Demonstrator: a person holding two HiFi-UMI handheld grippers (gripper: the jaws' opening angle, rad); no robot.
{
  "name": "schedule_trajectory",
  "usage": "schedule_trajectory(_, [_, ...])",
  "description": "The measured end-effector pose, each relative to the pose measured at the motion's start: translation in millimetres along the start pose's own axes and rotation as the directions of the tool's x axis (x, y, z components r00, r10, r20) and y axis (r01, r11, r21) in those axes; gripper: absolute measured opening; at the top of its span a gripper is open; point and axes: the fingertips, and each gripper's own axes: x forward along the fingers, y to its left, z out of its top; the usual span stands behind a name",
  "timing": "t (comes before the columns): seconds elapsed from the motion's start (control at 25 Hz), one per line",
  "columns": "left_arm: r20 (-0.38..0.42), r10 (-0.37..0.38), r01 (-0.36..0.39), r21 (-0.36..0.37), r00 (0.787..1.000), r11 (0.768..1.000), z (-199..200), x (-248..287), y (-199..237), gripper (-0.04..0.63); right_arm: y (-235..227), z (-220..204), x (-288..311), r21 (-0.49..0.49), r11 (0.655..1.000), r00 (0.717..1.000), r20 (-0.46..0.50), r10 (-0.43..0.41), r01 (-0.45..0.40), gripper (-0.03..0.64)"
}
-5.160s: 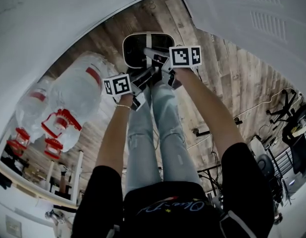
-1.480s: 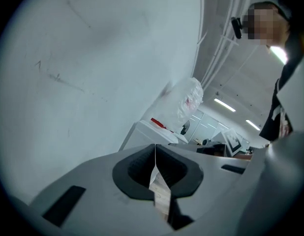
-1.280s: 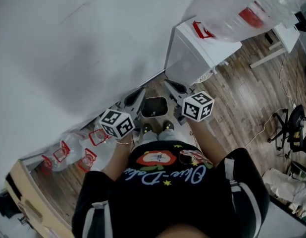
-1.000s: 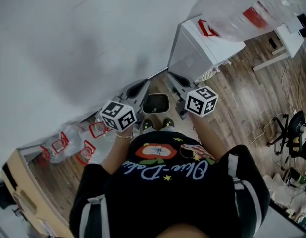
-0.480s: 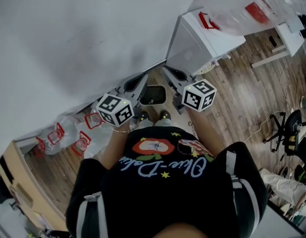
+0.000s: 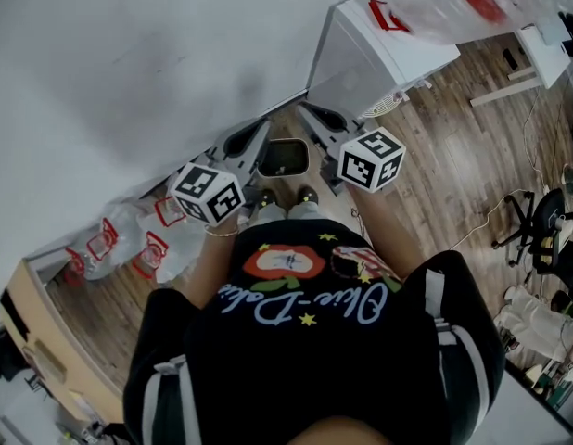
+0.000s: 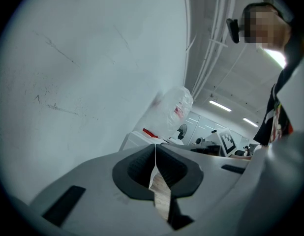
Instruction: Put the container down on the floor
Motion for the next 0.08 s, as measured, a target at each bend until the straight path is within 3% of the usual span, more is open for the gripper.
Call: schedule_trajectory(0.08, [0.006, 0.002, -0.002, -0.001, 1.0, 1.0, 1.7, -0.2, 0.3, 0.008, -0.2, 1.1, -0.1, -0.002, 1.0, 1.0, 0.002, 0.002, -0.002, -0.002])
